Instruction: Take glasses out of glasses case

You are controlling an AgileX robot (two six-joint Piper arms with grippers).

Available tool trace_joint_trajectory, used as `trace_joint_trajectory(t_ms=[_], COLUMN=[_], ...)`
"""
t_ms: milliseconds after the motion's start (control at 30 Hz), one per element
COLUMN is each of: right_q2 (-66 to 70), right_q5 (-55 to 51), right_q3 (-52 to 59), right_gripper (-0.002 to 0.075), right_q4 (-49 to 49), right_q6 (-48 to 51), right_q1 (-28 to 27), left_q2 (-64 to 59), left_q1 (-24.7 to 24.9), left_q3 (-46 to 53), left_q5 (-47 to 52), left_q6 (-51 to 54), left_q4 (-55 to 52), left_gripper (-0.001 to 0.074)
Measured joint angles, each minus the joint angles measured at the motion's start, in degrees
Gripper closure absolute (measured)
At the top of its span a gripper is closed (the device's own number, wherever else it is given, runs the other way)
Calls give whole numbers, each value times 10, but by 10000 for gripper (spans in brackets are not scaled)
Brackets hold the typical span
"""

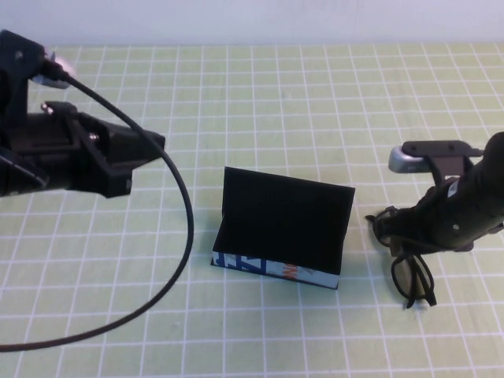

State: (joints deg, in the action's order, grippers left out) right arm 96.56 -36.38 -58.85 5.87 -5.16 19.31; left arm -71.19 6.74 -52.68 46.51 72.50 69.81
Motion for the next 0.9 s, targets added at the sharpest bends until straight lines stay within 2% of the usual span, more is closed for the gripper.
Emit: trace_joint_trajectory(t_ms=[233, 433, 633, 767, 900], right_q2=[-129, -306, -528, -677, -769], right_q5=[-89, -166, -210, -237, -245], right_q3=[0, 46, 114, 126, 126], right_gripper=[428, 567, 711, 736, 741], right_q4=[-5, -5, -1, 2, 9], right_q6=[-4, -4, -4, -4, -4], right_q1=[0, 0, 0, 0, 0], left_q2=[13, 95, 258, 375, 490], left_q1=[0, 0, 0, 0, 0], left_q3=[2, 18, 125, 213, 296], left_q5=[-24, -38, -119, -169, -218], left_q6=[14, 4, -9, -21, -28], left_q4=[18, 23, 31, 38, 56], left_gripper=[739, 739, 739, 739, 739])
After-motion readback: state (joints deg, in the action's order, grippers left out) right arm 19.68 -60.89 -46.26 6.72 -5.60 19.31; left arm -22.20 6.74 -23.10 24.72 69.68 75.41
